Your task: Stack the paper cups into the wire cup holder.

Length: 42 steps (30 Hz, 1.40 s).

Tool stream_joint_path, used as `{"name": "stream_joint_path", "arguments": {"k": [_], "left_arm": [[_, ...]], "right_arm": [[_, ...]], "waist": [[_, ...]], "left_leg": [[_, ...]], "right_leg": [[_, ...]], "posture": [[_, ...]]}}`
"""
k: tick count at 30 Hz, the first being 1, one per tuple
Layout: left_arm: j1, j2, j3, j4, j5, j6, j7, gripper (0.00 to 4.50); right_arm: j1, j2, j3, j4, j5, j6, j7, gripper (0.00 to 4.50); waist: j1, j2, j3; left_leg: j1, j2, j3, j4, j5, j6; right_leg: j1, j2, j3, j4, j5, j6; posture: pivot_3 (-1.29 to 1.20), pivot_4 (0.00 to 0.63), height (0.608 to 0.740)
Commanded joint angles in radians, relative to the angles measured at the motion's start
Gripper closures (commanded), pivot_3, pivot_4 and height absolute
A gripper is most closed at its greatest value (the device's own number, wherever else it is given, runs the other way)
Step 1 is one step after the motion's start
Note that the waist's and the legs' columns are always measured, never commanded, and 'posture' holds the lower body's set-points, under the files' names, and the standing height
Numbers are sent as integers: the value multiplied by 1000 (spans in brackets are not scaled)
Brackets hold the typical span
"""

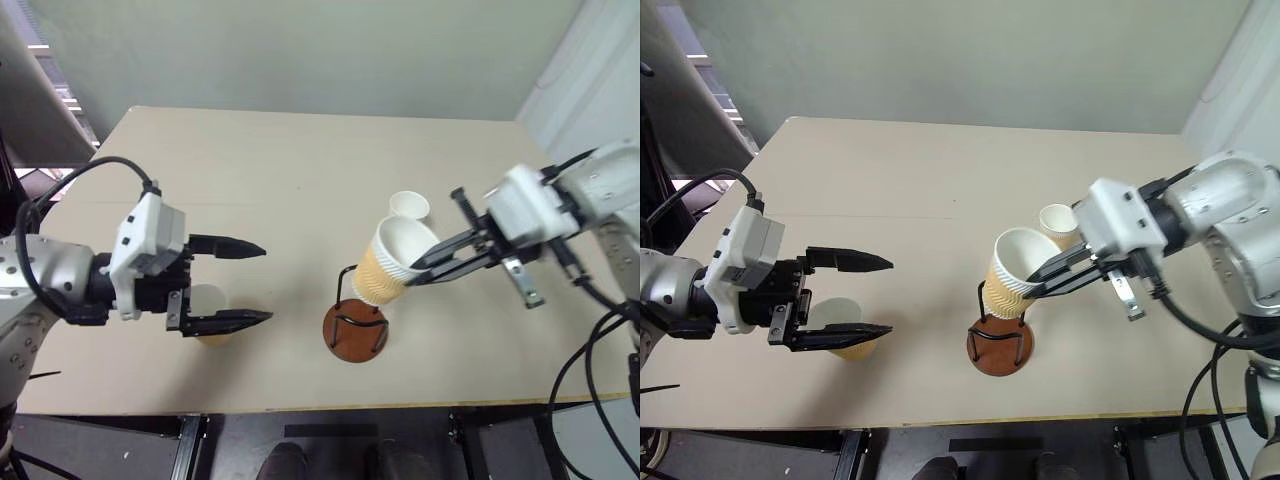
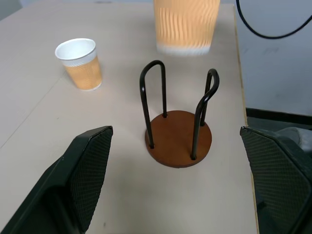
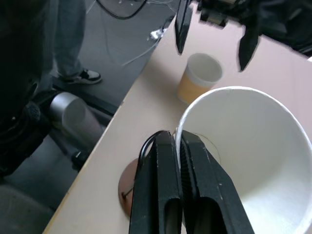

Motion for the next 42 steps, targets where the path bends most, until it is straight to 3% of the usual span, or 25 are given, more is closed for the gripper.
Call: {"name": "stream_joint_path", "arguments": {"k": [1,11,12,15,20,25,34,42], "left_arm": [[-19,11,1,-15,3,-15,13,0],[1,26,31,-44,-19,9,36,0],[2,28,33,-45,-21,11,38,0],[7,31,40,-50,-25,17,45,0],[11,33,46,-60,-33,26,56,0],[12,39,42,-63,-31,30,65,0],[3,41,33,-69,-37,31,80,0],[39,39,65,-106,-54,56,107,0]], "right_arm": [[-2,19,34,-4,-62,-40,-19,4485],[-7,76,76,25,-134,-86,-15,4485],[-7,78,78,28,-137,-89,-11,4301],[-10,83,84,35,-144,-98,-2,3583],[-12,90,94,52,-166,-116,4,1757],[-120,124,94,314,-309,-233,-57,33],[-306,217,184,985,-597,-593,-116,33],[-398,310,240,1352,-774,-799,-210,33]], "waist": [[-1,0,0],[-1,0,0],[0,0,0],[0,0,0],[0,0,0],[-1,0,0],[3,0,0],[5,1,0]], "left_leg": [[0,0,0,0,0,0],[0,0,0,0,0,0],[0,0,0,0,0,0],[0,0,0,0,0,0],[0,0,0,0,0,0],[0,0,-1,0,0,0],[-1,2,-8,-1,0,-1],[-3,3,-8,-2,0,-4]], "right_leg": [[0,0,0,0,0,0],[-1,0,0,0,0,0],[-1,0,0,0,0,0],[0,0,0,0,0,0],[-1,0,0,0,0,0],[-1,0,0,1,1,-1],[-6,-1,0,7,2,-3],[-7,-1,0,10,2,-4]], "posture": [[0,150,740],[0,150,740],[0,150,740],[0,150,740],[0,150,740],[0,150,740],[0,150,740],[0,150,740]]}}
